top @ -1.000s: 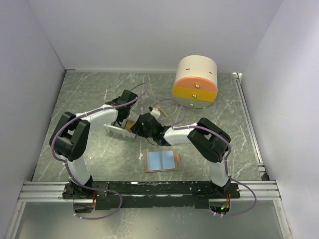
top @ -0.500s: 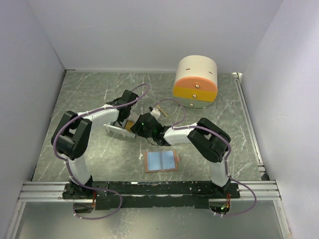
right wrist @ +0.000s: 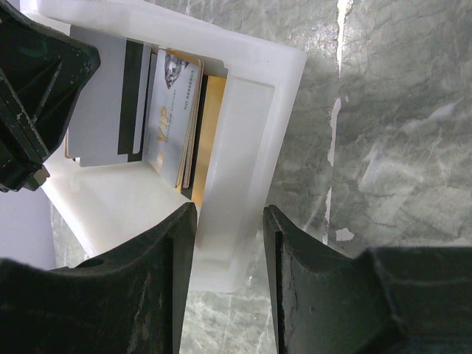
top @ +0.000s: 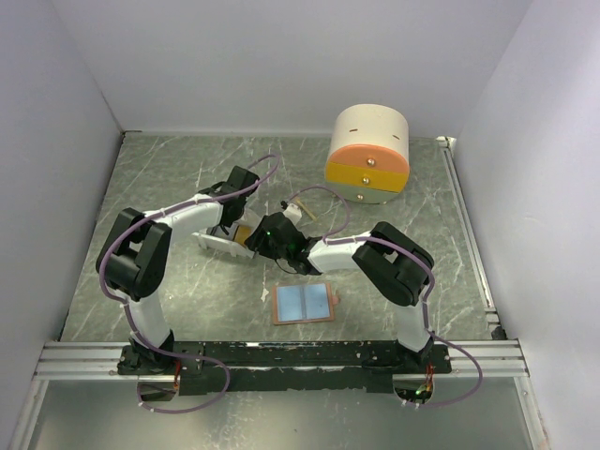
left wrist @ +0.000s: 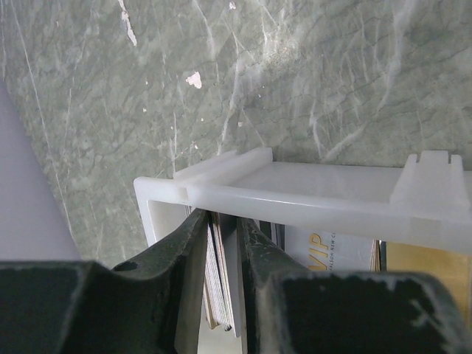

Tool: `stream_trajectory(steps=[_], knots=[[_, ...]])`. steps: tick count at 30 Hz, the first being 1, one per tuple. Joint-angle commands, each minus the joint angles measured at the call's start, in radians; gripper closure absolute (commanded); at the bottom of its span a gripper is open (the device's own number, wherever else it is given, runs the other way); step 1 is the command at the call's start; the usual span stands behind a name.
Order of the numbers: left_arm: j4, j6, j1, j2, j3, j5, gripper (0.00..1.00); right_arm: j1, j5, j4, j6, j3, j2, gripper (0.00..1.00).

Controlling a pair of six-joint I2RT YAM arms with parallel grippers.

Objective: Put the credit cards into the card holder
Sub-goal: Pick up the credit card from the storage box.

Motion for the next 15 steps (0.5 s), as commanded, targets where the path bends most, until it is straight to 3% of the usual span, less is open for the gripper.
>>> stream_trajectory(steps=[1,11,15], knots=[[-0.016,0.018,0.016,0.01,0.04,0.004,0.75,-0.002,0.002,-0.011,0.003,-0.018,0.009,0.59],[-0.11,-0.015,0.015,0.021,0.106,0.072,0.93,-0.003,-0.013,-0.001,0.025,-0.018,0.022,0.59],[-0.147,-0.026,0.016,0.033,0.123,0.09,0.93,-0.001,-0.017,0.0,0.027,-0.014,0.027,0.59]])
